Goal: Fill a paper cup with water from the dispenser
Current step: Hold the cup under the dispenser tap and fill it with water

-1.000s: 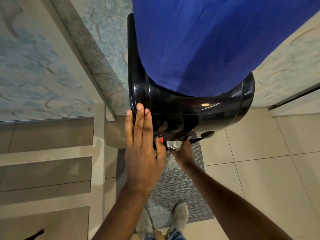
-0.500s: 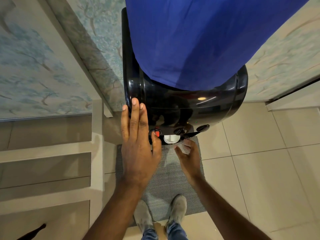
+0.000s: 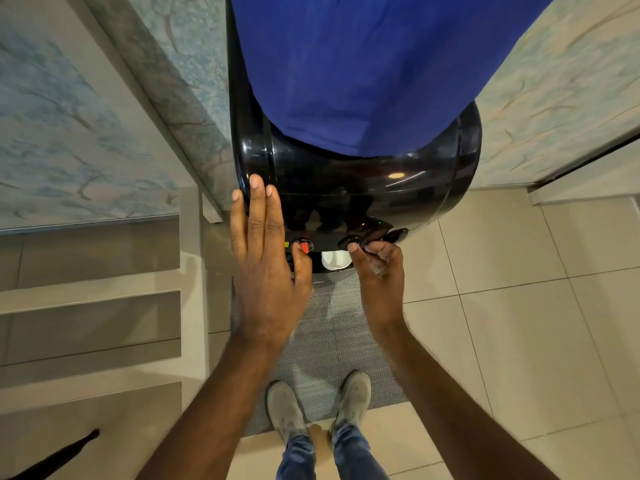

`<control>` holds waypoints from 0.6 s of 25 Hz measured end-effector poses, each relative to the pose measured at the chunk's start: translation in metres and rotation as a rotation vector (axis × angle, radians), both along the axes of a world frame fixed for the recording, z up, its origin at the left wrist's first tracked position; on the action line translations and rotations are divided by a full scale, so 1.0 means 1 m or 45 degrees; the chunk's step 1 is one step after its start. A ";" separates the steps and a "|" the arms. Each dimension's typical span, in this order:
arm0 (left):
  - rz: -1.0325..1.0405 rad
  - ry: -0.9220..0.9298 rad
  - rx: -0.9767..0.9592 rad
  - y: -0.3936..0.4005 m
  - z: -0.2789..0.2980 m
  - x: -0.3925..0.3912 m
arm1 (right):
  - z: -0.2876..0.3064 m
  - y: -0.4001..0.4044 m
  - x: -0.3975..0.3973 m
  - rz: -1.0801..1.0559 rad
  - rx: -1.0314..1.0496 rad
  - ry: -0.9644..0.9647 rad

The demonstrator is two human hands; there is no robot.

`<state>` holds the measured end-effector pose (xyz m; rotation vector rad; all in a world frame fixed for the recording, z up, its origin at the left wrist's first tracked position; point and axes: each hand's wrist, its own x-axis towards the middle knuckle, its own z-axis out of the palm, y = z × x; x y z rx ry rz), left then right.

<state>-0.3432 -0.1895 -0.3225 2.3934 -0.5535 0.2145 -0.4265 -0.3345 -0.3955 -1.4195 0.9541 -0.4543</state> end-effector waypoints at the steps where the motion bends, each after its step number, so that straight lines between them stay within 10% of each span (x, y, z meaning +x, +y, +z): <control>1: -0.001 -0.001 -0.004 0.000 0.000 0.000 | -0.001 0.000 0.002 -0.020 0.001 -0.011; 15: 0.003 -0.011 -0.056 -0.002 0.004 0.000 | -0.011 0.008 0.028 -0.308 0.140 -0.330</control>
